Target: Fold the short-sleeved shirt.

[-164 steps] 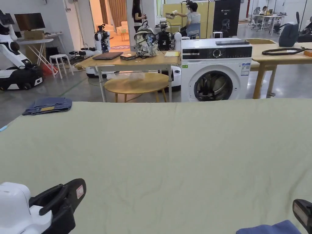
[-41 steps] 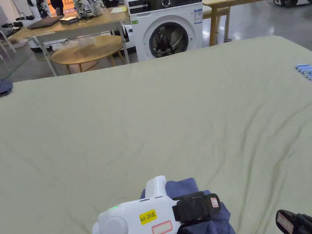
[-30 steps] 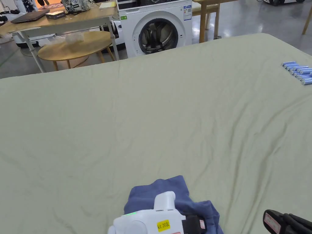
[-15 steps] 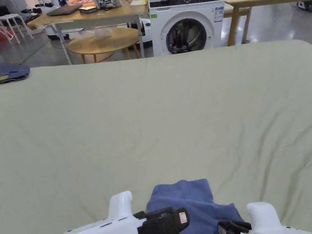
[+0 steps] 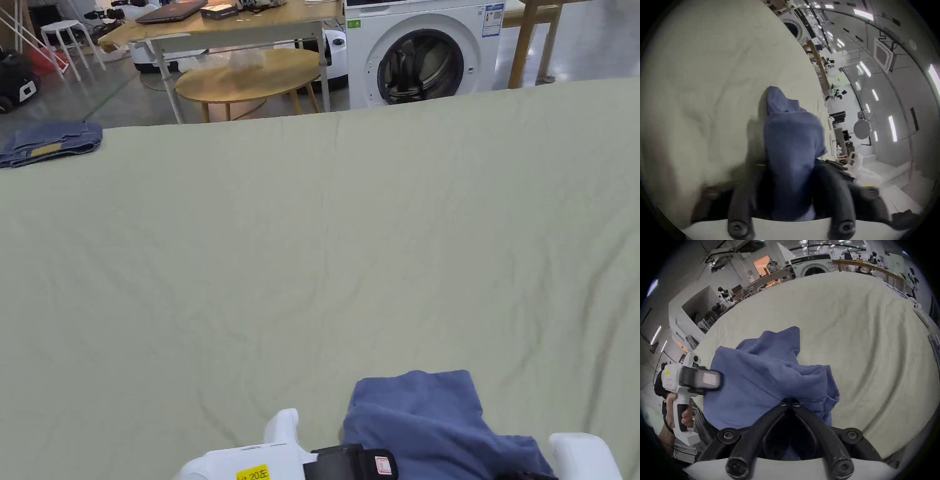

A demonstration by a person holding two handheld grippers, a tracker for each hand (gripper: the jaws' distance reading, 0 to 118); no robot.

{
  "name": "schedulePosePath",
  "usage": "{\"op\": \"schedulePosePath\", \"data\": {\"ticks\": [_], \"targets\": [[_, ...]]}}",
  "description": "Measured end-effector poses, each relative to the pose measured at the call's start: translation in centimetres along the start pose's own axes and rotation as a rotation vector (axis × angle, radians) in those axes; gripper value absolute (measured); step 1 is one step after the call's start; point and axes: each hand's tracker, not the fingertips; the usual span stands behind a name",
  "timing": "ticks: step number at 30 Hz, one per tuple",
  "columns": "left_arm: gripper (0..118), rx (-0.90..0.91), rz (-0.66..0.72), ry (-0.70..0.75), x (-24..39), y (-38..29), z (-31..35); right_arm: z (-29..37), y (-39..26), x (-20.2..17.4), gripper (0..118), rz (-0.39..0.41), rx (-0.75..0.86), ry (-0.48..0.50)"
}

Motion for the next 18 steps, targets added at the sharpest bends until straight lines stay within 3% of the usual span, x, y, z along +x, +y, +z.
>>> {"op": "schedulePosePath", "data": {"ticks": [1, 4, 7, 13, 15, 18], "targets": [[22, 0.022, -0.035, 0.014, 0.0, 0.0, 0.2, 0.4, 0.1, -0.1, 0, -0.003, 0.002, 0.004], [21, 0.052, 0.059, -0.076, -0.3, 0.4, 2.8, 2.1, 0.2, 0.2, 0, -0.025, 0.057, 0.035], [20, 0.173, 0.036, -0.054, -1.3, 2.0, 9.7, 3.8, 0.6, 0.8, 0, -0.040, 0.112, 0.063], [20, 0.341, 0.010, 0.319, -8.5, 6.3, 28.9, 4.0, 1.4, 1.5, 0, -0.048, 0.128, 0.092], [20, 0.350, -0.002, 0.441, -10.1, 7.4, 32.6, 3.6, 1.5, 1.6, 0, -0.056, 0.115, 0.112], [20, 0.438, 0.029, 0.480, -11.0, 8.3, 35.3, 3.3, 1.6, 1.3, 0, -0.047, 0.095, 0.108]]}}
